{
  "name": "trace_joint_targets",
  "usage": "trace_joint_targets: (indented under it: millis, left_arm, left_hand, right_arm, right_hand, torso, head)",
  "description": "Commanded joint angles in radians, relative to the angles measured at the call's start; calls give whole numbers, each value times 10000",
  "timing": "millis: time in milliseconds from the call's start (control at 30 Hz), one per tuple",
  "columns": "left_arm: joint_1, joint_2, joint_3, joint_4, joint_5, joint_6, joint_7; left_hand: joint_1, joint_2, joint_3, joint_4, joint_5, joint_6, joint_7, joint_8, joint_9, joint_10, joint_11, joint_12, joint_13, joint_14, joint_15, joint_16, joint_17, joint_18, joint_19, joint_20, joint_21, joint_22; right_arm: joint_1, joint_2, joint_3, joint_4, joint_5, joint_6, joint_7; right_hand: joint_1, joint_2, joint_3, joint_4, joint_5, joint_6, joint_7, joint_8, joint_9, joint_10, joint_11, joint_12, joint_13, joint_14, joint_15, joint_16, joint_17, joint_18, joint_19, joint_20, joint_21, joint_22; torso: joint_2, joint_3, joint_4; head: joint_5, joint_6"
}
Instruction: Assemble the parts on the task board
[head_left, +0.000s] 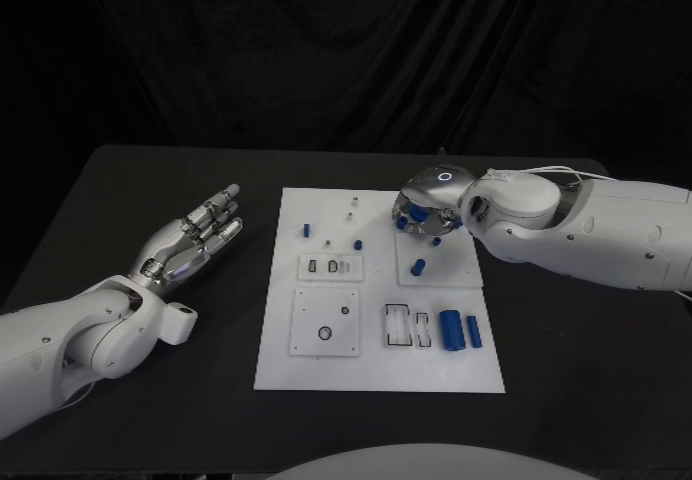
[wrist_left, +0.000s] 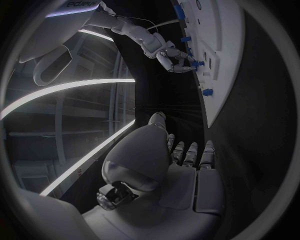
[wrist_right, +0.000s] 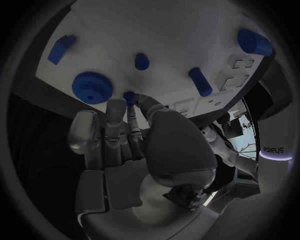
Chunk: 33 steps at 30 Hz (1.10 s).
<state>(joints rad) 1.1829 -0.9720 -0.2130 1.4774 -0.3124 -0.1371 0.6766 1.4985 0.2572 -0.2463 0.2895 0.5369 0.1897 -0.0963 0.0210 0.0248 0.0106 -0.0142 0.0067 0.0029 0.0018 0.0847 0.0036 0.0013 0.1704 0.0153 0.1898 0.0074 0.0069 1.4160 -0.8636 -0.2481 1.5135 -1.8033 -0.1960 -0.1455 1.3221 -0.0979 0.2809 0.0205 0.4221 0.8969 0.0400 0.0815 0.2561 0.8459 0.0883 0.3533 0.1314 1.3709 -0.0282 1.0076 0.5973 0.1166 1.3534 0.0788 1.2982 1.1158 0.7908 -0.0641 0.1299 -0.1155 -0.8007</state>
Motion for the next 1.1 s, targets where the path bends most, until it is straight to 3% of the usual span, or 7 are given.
trace_joint_targets:
  millis: [33,167,667,867,1100]
  left_arm:
    - [25,11,7,-6,-23,152,1607]
    - [25,26,7,-37,-23,167,1593]
    - [24,79,7,-143,-23,228,1551]
    - [24,93,7,-174,-23,261,1508]
    - [24,109,7,-209,-23,301,1474]
  left_hand:
    - [109,-14,66,-13,61,11,11,46,12,-18,70,-41,-2,-18,69,-36,-13,74,-12,80,44,15]
    - [132,-17,78,-17,81,17,32,47,13,-18,89,-41,-2,-18,97,-36,-13,75,2,109,55,22]
    - [185,-10,118,-19,103,29,72,50,15,-5,119,-38,1,-18,157,-36,-13,85,44,190,86,41]
    - [193,-9,127,-15,108,39,95,52,17,-7,127,-38,1,-18,176,-36,-13,88,58,218,96,47]
    - [201,-12,138,-11,112,112,163,64,27,-10,122,-39,0,-18,205,-36,-13,90,68,258,104,51]
  right_arm:
    - [-47,23,7,-60,72,61,127]
    - [-70,58,7,-129,76,43,197]
    - [-187,216,8,-340,239,-179,502]
    - [-198,227,8,-401,256,-288,533]
    - [-199,172,8,-351,261,-650,644]
  right_hand:
    - [59,-45,122,4,16,127,9,56,79,182,-16,89,45,90,-7,113,118,-212,98,-3,110,153]
    - [58,-71,257,19,5,234,32,102,185,390,-40,122,77,135,-18,258,320,-246,167,-14,233,355]
    - [79,-116,650,105,-312,242,57,73,419,935,-161,64,90,285,-90,725,962,-322,305,-68,510,827]
    - [394,-65,953,-40,-416,445,128,173,606,1421,-247,45,97,300,-139,820,1087,-333,301,-119,558,929]
    - [827,68,1192,-260,-866,718,268,312,862,2164,-414,56,151,400,-164,1034,1408,-321,234,-141,523,929]
  torso:
    - [2,-11,7]
    - [11,-12,30]
    - [11,-31,16]
    - [9,-33,13]
    - [12,-33,28]
  head:
    - [-5,-19]
    - [-36,-15]
    - [-27,-33]
    - [-9,-44]
    - [-12,-53]
